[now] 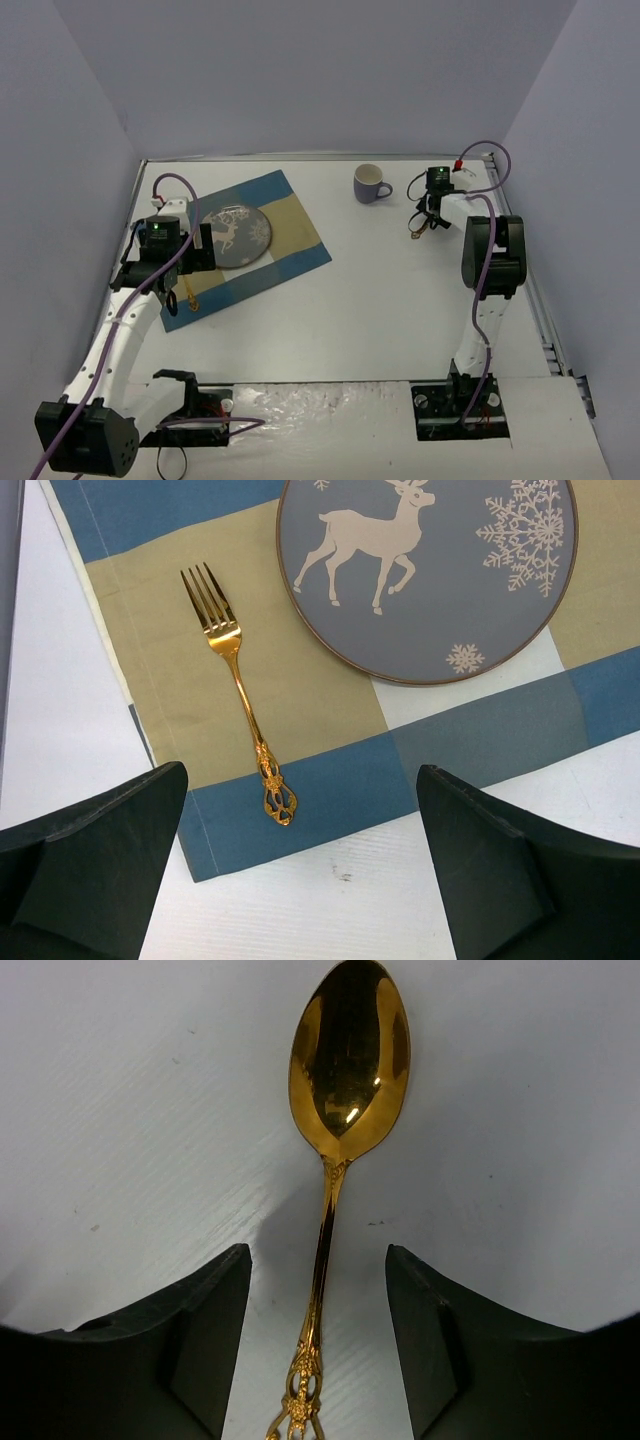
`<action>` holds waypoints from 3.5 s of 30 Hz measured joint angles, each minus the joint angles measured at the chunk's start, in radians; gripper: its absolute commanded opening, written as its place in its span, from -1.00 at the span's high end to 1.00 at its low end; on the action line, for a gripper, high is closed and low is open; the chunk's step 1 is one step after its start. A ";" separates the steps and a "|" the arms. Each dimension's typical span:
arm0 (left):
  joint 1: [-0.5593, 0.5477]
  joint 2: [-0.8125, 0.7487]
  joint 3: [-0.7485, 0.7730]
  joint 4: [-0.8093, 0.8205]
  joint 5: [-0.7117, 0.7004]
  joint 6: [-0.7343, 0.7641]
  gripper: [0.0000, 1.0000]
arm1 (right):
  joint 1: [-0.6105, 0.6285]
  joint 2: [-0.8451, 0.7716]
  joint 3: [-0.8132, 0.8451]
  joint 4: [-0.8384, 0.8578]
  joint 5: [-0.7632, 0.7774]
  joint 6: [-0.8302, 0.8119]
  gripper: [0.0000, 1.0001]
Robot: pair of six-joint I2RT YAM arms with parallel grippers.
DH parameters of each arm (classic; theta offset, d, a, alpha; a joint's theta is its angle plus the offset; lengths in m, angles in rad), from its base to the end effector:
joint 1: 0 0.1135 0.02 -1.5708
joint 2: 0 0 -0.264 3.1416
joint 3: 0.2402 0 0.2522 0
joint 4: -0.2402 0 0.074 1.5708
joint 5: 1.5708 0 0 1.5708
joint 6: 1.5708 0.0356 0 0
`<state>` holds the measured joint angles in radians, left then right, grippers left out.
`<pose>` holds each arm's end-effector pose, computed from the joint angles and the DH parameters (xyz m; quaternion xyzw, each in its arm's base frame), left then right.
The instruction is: Set the dinner table for one person
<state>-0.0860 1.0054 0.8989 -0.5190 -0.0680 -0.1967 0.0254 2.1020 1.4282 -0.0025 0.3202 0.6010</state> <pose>0.2167 -0.0163 0.3059 -0.0647 0.8876 -0.0341 0.4547 0.4668 0.0006 0.1677 0.3188 0.8339 -0.0052 0.4505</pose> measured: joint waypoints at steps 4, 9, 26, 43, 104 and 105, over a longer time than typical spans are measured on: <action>-0.006 0.000 0.000 0.000 -0.006 0.002 -0.94 | -0.002 0.026 0.018 -0.001 0.014 0.001 0.17; -0.012 0.000 0.000 0.000 -0.011 0.003 -0.94 | -0.006 0.043 0.036 -0.004 0.034 -0.002 0.38; -0.017 -0.008 0.000 0.000 -0.011 0.004 -0.94 | -0.007 0.030 0.004 0.005 0.076 -0.063 1.00; -0.017 -0.017 0.000 0.000 -0.011 0.004 -0.94 | 0.344 -0.436 -0.326 0.062 -0.023 -0.443 1.00; -0.010 -0.122 -0.029 -0.083 -0.220 -0.076 -0.94 | 0.733 0.253 0.328 0.114 -0.135 -0.482 1.00; -0.010 -0.122 -0.029 -0.083 -0.220 -0.076 -0.94 | 0.732 0.253 0.328 0.114 -0.134 -0.477 1.00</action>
<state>-0.0959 0.8837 0.8700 -0.6022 -0.2879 -0.2729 0.7569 2.3547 1.7565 0.1116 0.1865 0.1237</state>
